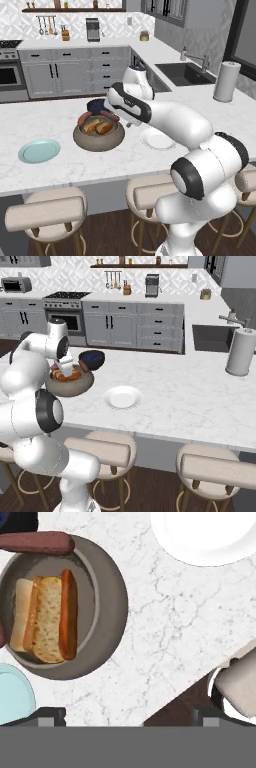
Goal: Place one bun and one sausage from the bowl on each plate.
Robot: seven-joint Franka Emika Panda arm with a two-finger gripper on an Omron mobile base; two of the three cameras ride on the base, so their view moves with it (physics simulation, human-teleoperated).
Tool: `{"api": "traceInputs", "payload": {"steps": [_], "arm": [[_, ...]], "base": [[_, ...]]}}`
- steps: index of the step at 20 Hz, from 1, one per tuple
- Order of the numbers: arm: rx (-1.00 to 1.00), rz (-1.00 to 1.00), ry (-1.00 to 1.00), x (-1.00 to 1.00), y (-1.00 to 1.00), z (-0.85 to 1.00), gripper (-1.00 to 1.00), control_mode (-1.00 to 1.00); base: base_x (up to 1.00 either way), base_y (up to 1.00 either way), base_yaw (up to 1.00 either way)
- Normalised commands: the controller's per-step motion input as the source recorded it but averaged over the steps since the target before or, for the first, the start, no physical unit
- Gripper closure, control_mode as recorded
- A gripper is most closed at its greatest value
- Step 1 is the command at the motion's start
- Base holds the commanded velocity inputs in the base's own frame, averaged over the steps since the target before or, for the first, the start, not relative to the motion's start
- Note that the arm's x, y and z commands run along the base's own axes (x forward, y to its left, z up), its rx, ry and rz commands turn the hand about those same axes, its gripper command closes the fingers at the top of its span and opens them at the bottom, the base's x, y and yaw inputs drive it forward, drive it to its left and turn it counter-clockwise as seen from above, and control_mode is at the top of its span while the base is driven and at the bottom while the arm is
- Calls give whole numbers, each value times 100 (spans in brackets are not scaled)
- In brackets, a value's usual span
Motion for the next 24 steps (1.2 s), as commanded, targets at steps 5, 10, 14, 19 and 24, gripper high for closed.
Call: {"api": "traceInputs", "payload": {"steps": [5, 10, 14, 19, 24], "arm": [[0, 0, 6, 44, -2, -36, -100, -100], [0, 0, 7, 55, 32, -41, -100, -100], [0, 0, 6, 68, 26, -33, -100, -100], [0, 0, 0, 61, 11, -5, -100, -100], [0, 0, 8, 41, 5, -38, -100, -100]], "base": [[0, 0, 0], [0, 0, 0], [0, 0, 0], [0, 0, 0], [0, 0, 0]]}}
